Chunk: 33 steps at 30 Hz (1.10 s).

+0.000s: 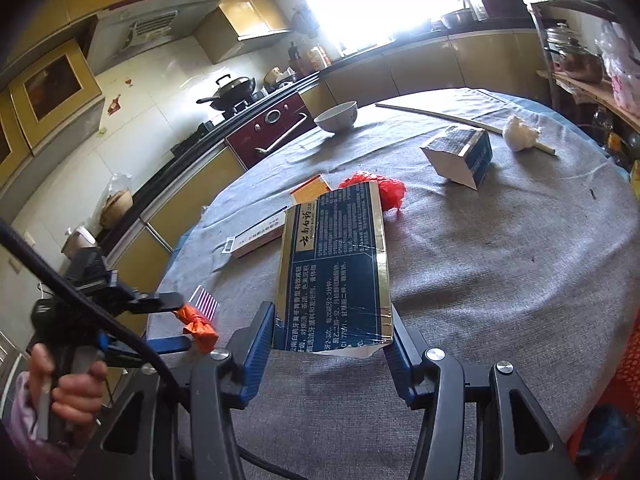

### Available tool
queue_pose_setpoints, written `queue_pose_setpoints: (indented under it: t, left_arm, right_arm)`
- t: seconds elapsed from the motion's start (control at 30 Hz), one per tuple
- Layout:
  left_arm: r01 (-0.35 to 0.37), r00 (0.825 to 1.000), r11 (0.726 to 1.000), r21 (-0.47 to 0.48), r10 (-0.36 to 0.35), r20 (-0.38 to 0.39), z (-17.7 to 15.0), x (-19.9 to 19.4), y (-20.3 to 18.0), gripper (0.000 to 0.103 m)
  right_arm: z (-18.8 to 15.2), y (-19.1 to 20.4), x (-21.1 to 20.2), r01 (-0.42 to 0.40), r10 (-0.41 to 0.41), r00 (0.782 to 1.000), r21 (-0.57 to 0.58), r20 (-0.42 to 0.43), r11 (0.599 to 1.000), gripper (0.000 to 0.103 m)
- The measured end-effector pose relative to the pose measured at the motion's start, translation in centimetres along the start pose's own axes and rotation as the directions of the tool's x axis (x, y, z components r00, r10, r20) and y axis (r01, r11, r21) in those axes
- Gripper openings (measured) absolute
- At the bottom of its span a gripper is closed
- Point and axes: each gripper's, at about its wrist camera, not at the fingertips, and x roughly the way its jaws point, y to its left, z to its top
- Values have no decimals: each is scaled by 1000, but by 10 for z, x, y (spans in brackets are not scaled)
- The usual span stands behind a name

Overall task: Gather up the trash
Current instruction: 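Release the empty tray and grasp the orange snack bag with the left tool, then carry the orange bag and blue box to the red basket and release both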

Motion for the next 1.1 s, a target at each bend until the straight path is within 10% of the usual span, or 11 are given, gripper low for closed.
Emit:
queue_pose_setpoints:
  t: [0.07, 0.23, 0.73, 1.1]
  left_arm:
    - [-9, 1000, 1000, -11, 9, -11, 3, 5, 3, 73]
    - [-64, 997, 997, 34, 65, -45, 6, 16, 1, 32]
    - [-13, 995, 967, 255, 37, -91, -47, 15, -52, 30]
    - [-124, 990, 837, 533, 68, 123, -88, -9, -131, 30]
  right_arm:
    - [0, -3, 0, -7, 7, 1000, 11, 0, 1000, 55]
    - [2, -6, 1, -19, 19, 1000, 16, 4, 1000, 55]
    - [0, -14, -24, -27, 25, 998, 32, 59, 999, 55]
    - [-8, -15, -77, 14, -15, 989, 9, 146, 1000, 55]
